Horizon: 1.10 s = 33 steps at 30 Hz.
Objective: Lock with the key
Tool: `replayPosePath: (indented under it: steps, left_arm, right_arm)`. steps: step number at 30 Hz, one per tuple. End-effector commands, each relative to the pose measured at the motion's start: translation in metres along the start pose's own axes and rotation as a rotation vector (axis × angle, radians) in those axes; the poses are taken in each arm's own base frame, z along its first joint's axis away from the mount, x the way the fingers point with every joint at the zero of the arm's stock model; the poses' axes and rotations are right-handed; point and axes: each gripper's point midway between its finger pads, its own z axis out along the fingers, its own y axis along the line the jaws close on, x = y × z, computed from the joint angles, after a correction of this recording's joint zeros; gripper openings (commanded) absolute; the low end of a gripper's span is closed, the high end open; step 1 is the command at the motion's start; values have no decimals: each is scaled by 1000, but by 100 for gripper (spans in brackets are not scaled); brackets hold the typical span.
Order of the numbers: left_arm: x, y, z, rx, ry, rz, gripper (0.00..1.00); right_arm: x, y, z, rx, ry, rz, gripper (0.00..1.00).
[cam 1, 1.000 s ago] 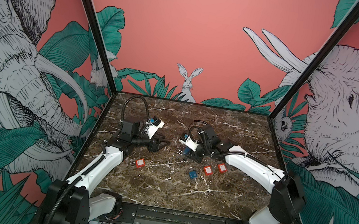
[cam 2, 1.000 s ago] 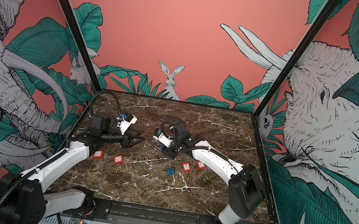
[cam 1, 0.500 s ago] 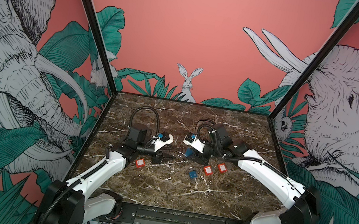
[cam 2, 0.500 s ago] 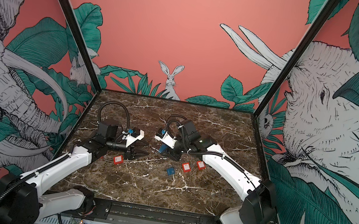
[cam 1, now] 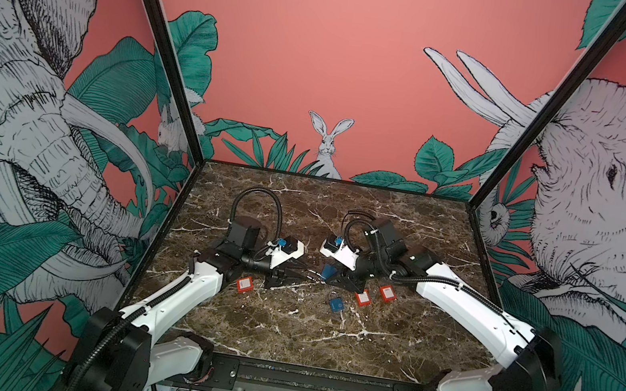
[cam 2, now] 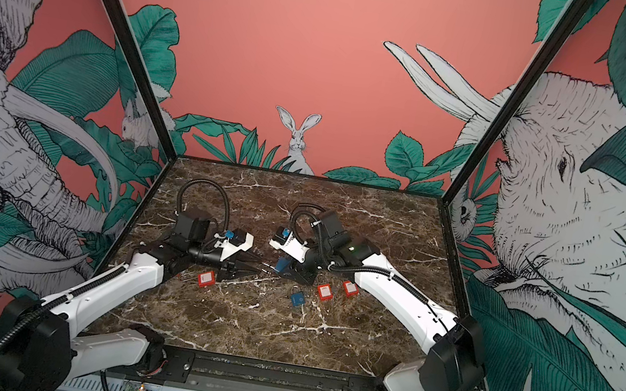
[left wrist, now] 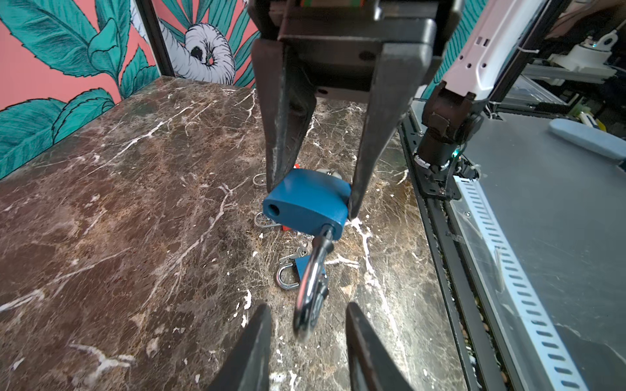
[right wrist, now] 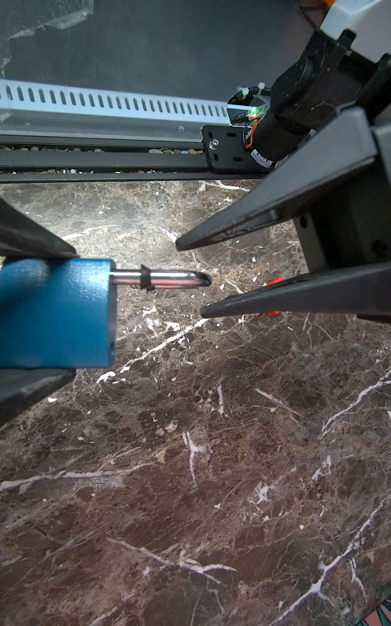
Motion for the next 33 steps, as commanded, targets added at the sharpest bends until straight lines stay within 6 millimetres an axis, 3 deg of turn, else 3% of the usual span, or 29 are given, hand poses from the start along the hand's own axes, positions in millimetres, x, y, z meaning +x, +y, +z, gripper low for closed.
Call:
replayPosePath:
  steps: [1, 17, 20, 22, 27, 33]
  left_arm:
    - [-12, -7, 1, 56, -24, 41, 36]
    - [-16, -17, 7, 163, -38, 33, 11]
    - [-19, -21, 8, 192, -50, 33, 0]
    - [-20, -21, 8, 202, -56, 34, 0]
    - [-26, -19, 9, 186, -81, 60, 0]
    - [-39, -8, 9, 101, -124, 128, 0]
  right_arm:
    - [-19, 10, -12, -29, -69, -35, 23]
    - [-24, 14, -15, -50, -71, -54, 23]
    - [-23, 16, -14, -58, -64, -62, 27]
    - [-22, 16, -15, -58, -56, -73, 33]
    - [-10, 9, -26, 30, -8, -137, 63]
    - [4, 11, -42, 83, 21, -175, 64]
